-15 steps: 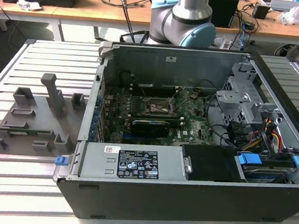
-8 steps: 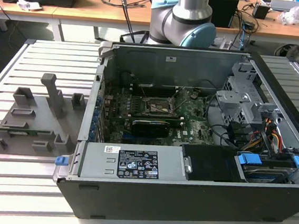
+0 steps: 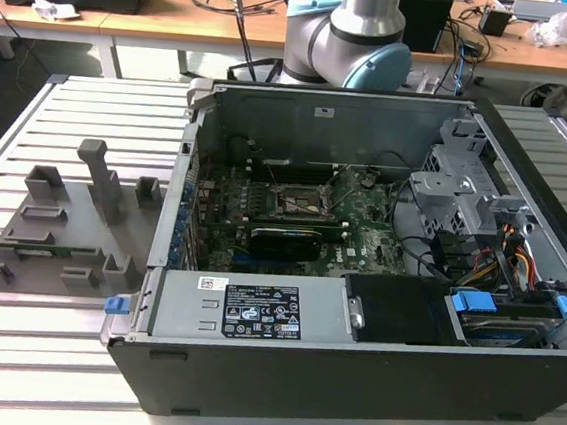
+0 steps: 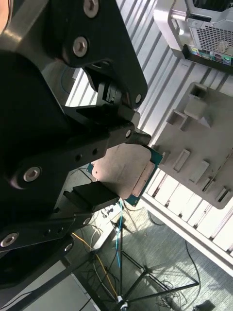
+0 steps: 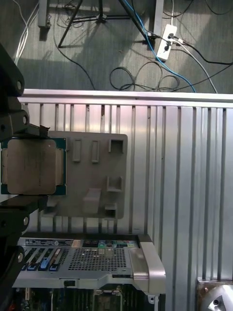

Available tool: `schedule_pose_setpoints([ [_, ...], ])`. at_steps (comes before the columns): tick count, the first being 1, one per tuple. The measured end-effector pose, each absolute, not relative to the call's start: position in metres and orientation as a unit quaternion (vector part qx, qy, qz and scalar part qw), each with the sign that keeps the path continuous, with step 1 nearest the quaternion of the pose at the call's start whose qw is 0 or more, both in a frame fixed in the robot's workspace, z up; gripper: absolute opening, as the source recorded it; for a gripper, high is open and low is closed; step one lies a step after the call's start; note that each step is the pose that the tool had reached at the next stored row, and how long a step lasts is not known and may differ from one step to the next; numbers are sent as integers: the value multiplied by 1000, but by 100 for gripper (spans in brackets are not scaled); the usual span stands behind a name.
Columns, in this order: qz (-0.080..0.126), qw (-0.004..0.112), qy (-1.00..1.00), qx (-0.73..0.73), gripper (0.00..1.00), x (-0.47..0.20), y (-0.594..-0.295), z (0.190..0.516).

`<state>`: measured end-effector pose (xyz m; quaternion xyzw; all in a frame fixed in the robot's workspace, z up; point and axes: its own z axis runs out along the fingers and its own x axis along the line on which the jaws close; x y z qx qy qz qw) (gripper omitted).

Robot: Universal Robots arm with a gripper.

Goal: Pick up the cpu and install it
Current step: 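Pick up the cpu and move it towards the insertion slot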

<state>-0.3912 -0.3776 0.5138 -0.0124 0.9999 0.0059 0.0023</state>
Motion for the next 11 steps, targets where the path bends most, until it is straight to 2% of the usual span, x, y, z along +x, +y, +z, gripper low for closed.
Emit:
schedule_pose_setpoints([
  [11, 4, -1, 1000, -13, 55, -322, -378, 486],
])
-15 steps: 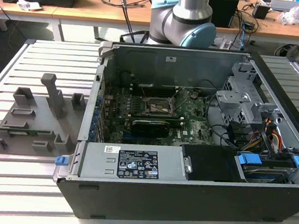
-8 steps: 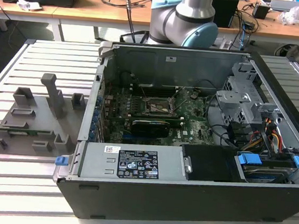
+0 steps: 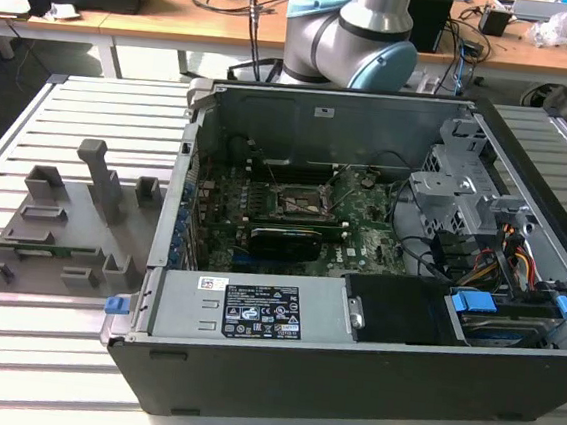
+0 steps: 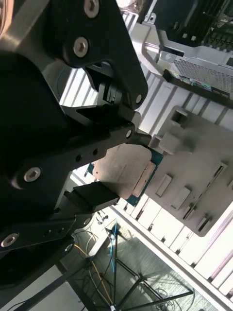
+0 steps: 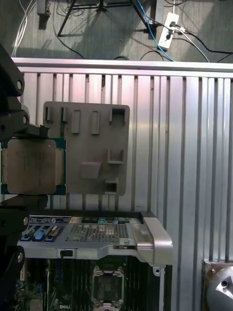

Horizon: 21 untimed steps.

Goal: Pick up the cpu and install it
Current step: 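Pick up the cpu and move it towards the insertion slot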

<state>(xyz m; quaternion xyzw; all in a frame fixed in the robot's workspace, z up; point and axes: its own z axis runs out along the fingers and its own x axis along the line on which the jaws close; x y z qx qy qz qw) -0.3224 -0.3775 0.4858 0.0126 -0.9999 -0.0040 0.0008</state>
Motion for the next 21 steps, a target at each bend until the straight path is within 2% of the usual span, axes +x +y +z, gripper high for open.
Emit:
schedule_pose_setpoints([
  [3, -2, 5, -1000, 13, 55, -307, -378, 481],
  [11, 8, 5, -1000, 18, 55, -286, -377, 467],
  [21, 9, 5, -1000, 23, 55, -257, -376, 462],
])
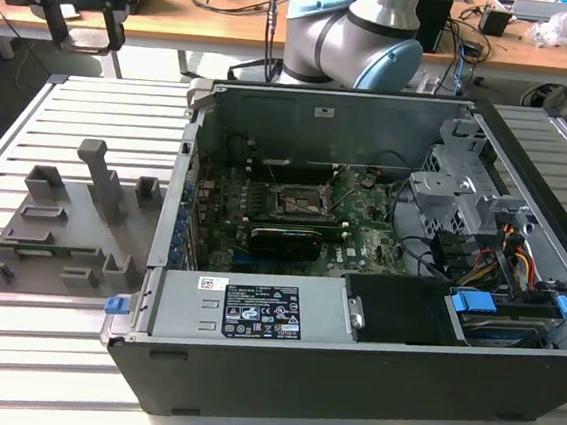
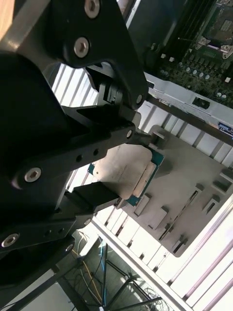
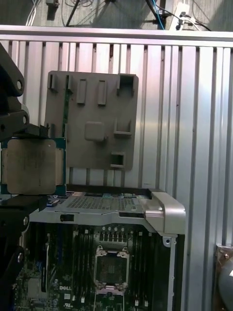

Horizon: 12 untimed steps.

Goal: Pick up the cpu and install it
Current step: 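Pick up the cpu and move it towards the insertion slot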

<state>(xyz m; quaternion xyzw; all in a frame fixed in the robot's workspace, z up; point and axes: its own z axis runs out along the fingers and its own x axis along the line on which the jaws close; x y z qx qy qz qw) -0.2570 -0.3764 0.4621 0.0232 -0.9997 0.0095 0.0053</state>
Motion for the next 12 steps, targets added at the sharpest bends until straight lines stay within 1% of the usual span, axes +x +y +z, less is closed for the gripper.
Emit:
schedule_pose_setpoints([
  [12, 11, 5, -1000, 23, 55, -217, -376, 456],
])
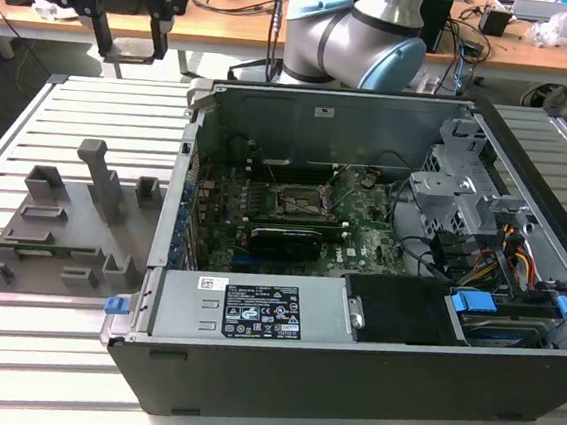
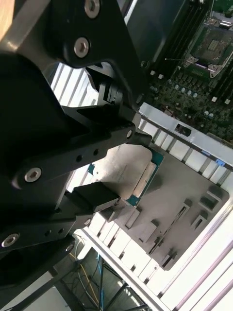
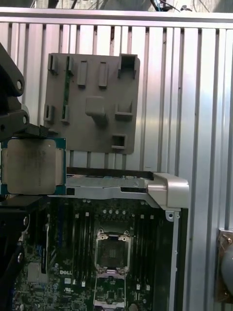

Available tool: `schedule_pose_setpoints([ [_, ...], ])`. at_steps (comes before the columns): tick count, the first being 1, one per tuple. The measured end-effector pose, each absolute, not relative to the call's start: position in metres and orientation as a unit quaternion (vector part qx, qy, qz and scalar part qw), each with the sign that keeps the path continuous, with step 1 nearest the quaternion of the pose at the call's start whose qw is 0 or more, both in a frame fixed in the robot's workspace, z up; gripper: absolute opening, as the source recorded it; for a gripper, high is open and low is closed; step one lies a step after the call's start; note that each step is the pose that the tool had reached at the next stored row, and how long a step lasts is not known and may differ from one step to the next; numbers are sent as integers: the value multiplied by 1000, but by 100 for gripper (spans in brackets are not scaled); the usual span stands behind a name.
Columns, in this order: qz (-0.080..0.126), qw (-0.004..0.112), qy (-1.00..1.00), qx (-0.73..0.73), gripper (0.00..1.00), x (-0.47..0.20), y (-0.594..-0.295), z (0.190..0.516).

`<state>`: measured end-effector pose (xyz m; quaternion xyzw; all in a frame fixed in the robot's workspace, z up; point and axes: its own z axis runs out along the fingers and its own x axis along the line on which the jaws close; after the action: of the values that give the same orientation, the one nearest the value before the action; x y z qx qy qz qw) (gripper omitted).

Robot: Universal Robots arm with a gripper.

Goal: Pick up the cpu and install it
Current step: 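Pick up the cpu and move it towards the insertion slot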

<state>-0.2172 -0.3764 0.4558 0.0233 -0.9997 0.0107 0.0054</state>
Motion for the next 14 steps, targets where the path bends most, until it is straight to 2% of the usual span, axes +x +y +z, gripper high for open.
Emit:
schedule_pose_setpoints([
  [14, 17, 5, -1000, 23, 55, -184, -376, 454],
])
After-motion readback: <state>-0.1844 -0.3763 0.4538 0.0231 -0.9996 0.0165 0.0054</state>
